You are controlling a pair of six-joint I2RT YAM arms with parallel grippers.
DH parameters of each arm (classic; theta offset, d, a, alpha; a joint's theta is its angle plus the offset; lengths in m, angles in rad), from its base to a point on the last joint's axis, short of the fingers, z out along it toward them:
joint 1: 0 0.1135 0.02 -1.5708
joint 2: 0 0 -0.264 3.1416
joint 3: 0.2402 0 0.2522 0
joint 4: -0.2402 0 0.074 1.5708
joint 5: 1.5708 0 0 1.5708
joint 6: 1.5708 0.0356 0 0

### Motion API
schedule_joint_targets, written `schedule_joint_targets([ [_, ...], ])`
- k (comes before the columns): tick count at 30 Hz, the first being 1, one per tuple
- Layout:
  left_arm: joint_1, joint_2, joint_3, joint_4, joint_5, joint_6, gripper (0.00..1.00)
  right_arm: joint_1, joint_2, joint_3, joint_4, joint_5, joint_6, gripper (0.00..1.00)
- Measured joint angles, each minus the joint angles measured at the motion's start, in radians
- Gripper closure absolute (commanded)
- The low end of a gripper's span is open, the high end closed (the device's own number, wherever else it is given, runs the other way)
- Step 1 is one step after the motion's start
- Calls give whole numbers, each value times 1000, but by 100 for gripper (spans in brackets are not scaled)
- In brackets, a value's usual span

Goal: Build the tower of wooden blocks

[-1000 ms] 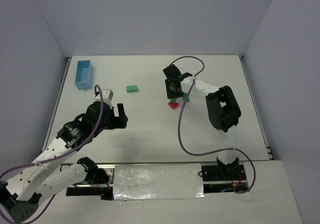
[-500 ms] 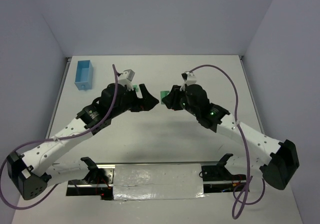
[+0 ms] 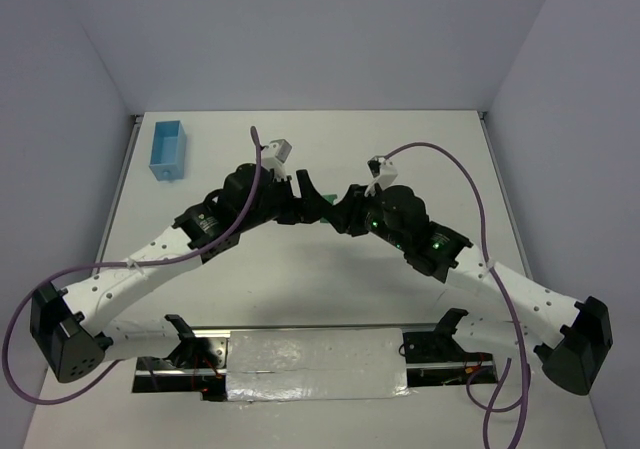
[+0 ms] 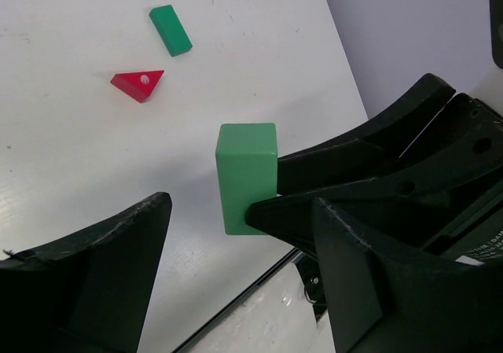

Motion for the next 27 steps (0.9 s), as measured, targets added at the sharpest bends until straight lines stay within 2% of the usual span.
schedule_joint_targets([
  [2, -2, -1, 5, -4, -1, 1, 22, 11, 0, 0, -4, 16, 4, 82],
  [7, -6, -10, 10, -15, -21, 2, 22, 28, -6, -2, -9, 24, 15, 82],
  [10, -5, -11, 10, -16, -43, 1, 20, 50, -18, -2, -3, -4, 22, 82],
  [13, -5, -12, 10, -16, -55, 0, 10, 64, -26, -2, 0, -18, 26, 82],
  [15, -6, -12, 10, -15, -62, -3, 10, 65, -26, -2, 1, -18, 29, 82],
  [16, -6, -13, 10, -14, -63, -3, 14, 65, -26, -2, 2, -18, 29, 82],
  [17, -5, -14, 10, -13, -63, -3, 23, 65, -26, -2, 3, -21, 29, 82],
  [20, -5, -18, 10, -11, -64, -5, 32, 65, -27, -2, 4, -24, 33, 82],
  [22, -6, -18, 10, -11, -60, -5, 33, 65, -27, -2, 5, -24, 34, 82],
  [25, -6, -17, 9, 0, -51, -11, 43, 68, -27, -2, 5, -18, 34, 82],
  [26, -6, -17, 7, 6, -45, -13, 53, 69, -27, -2, 5, -15, 35, 82],
  [27, -6, -17, 6, 13, -36, -24, 56, 71, -26, -1, 4, -12, 37, 82],
])
